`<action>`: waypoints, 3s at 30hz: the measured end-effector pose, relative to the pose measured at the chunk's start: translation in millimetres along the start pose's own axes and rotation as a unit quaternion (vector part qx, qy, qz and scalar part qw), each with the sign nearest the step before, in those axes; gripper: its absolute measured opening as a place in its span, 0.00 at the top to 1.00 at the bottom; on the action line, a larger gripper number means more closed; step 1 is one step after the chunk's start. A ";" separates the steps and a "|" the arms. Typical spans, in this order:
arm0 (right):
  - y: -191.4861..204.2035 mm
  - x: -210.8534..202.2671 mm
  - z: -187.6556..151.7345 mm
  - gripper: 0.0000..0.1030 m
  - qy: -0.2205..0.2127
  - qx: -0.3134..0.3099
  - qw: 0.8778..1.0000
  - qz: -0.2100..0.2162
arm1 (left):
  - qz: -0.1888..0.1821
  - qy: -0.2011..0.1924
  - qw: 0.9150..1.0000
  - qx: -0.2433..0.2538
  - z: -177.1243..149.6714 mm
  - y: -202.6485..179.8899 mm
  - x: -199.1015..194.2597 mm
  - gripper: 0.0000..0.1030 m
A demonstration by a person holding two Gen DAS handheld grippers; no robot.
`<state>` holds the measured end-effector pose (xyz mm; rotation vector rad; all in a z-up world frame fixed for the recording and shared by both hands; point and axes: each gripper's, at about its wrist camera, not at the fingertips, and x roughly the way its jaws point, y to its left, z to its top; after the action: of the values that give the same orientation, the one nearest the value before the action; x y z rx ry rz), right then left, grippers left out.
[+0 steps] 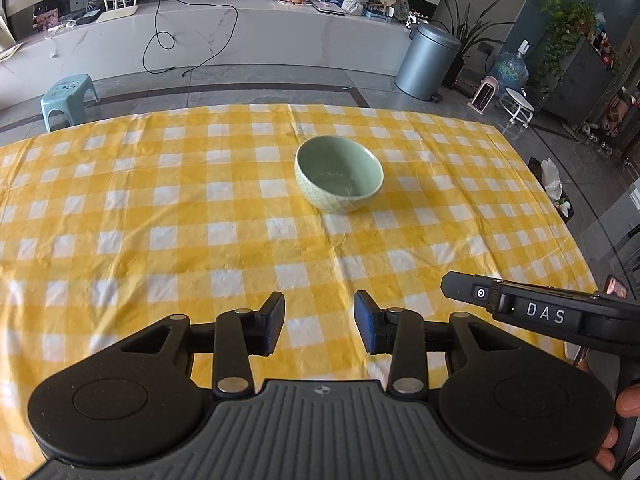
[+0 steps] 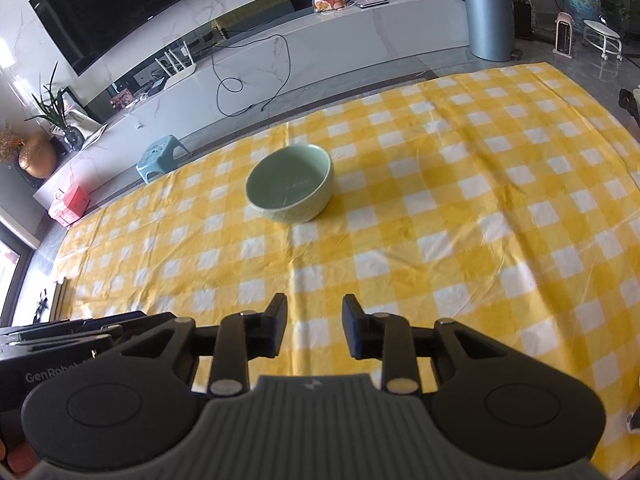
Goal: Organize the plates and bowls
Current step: 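Move both tools to the pale green bowl and close on its rim, then lift the pale green bowl with both tools and carry it over the nested bowls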
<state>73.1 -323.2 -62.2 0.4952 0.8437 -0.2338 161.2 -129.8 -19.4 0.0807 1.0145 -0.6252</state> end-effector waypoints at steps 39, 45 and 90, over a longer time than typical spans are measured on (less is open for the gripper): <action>-10.7 152.3 87.4 0.87 0.020 0.055 0.998 -0.007 | 0.007 0.020 0.998 -0.053 86.5 25.2 145.8 0.88; -12.7 141.9 79.6 0.91 0.029 0.062 0.998 -0.005 | 0.006 0.032 0.998 -0.054 78.7 25.3 133.3 0.91; 32.4 -86.0 -76.1 0.92 0.044 -0.007 0.995 0.093 | -0.005 0.061 0.998 -0.007 -63.8 -10.7 -81.1 0.90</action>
<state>-19.8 -256.3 -28.9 0.5709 0.8781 -0.0361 76.5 -80.1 14.3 0.1028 1.1370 -0.6282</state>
